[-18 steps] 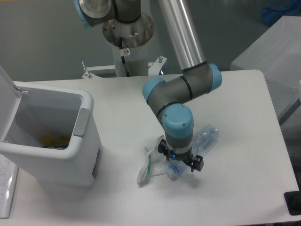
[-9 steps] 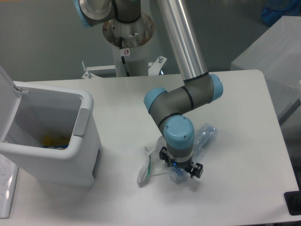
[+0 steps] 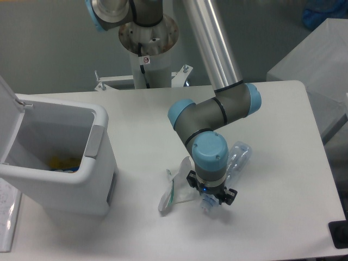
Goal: Place the trash in the trash can
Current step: 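Close the gripper on the bottle's cap end, then lift the bottle and carry it over the white trash bin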
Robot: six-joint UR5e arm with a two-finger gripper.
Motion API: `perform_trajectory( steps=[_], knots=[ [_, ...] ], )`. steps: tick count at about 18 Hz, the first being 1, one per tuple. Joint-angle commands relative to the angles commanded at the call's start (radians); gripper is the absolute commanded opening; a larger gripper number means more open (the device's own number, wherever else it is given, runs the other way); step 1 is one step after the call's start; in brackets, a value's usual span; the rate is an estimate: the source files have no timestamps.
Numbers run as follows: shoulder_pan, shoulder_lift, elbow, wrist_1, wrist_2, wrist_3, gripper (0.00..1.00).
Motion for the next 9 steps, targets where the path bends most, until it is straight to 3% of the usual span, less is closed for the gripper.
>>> perform_trajectory(
  steps=[4, 9],
  knots=[
    [0.014, 0.005, 0.101, 0.002, -0.159, -0.161, 0.56],
    [0.058, 0.023, 0.17, 0.003, -0.53, -0.321, 0.56]
  ],
)
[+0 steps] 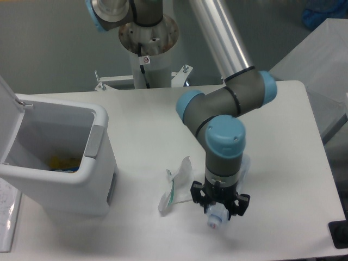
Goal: Place the trash in the trash can
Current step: 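Lift the bottle and carry it over the white trash bin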
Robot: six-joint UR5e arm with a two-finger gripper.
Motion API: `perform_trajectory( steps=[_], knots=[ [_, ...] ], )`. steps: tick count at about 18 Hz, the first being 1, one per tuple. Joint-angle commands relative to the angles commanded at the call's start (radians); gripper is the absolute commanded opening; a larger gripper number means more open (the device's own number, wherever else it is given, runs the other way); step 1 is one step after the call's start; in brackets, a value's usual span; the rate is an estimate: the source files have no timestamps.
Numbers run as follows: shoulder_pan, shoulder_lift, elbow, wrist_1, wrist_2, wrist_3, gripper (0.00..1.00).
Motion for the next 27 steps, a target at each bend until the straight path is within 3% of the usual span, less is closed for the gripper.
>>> perform_trajectory(
  steps=[4, 10, 14, 20, 27],
  knots=[
    [0.011, 0.058, 0.032, 0.009, -0.261, -0.101, 0.57],
    [-0.006, 0.17, 0.048, 0.011, -0.453, -0.158, 0.57],
    [-0.009, 0.207, 0.084, 0.011, -0.556, -0.227, 0.57],
    [-0.063, 0.271, 0.088, 0.011, -0.628, -0.279, 0.57],
    [-0.156, 0.284, 0.063, 0.011, -0.625, -0.313, 0.59]
  ],
)
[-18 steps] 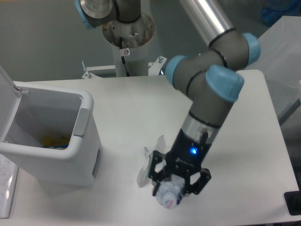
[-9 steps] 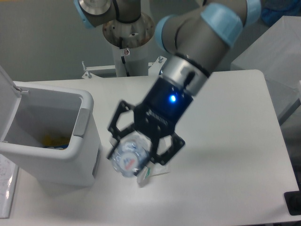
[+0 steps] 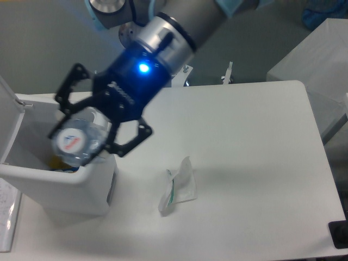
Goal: Place the trash in the trash can
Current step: 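Lift the bottle and carry it over the white trash bin, then open the gripper to drop the bottle into the bin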
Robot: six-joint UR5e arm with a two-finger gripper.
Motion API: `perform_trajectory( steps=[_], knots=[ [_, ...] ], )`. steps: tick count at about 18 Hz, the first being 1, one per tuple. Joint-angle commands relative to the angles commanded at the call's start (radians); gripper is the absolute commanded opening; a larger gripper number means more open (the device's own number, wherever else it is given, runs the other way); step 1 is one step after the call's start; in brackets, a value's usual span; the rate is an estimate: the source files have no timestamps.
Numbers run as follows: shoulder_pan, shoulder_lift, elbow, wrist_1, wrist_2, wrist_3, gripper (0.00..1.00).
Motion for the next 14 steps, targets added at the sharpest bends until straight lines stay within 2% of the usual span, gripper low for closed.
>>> perform_trajectory(
  steps=[5, 9, 14],
  knots=[
    [-0.038, 0.0, -0.049, 0.011, 0.002, 0.021, 0.61],
    [-0.058, 0.0, -0.06, 0.012, 0.002, 0.023, 0.69],
    [-0.077, 0.021, -0.13, 0.015, 0.003, 0.075, 0.72]
  ],
)
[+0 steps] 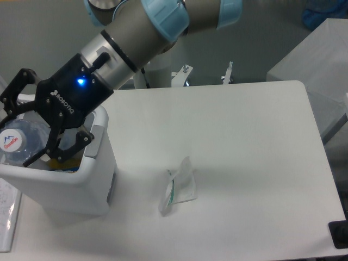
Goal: Place the trash in the trash can
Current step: 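Open the gripper to drop the bottle into the bin, then move the gripper back over the clear plastic wrapper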
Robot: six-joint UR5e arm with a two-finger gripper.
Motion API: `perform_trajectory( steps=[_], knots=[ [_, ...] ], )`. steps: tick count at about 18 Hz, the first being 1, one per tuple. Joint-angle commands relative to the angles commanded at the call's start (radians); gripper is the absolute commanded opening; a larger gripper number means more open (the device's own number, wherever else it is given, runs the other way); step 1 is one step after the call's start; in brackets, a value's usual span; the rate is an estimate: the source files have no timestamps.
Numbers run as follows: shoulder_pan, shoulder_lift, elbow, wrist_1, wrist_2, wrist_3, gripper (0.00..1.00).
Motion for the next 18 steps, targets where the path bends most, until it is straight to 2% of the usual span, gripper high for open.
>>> perform_trajectory(
  steps=[2, 6, 7, 11, 13, 18],
  knots=[
    [-0.002, 0.014, -0.038, 0.0, 0.002, 0.031, 0.72],
    [-0.002, 0.035, -0.112, 0.002, 0.003, 0.103, 0.82],
    [-0.002, 0.04, -0.123, 0.002, 0.003, 0.118, 0.9],
    [0.006, 0.035, -0.123, -0.002, 0.005, 0.127, 1.0],
    [0.041, 0.032, -0.12, -0.002, 0.005, 0.129, 1.0],
    [0.191, 0.006, -0.117, 0.0, 0.005, 0.132, 1.0]
  ],
)
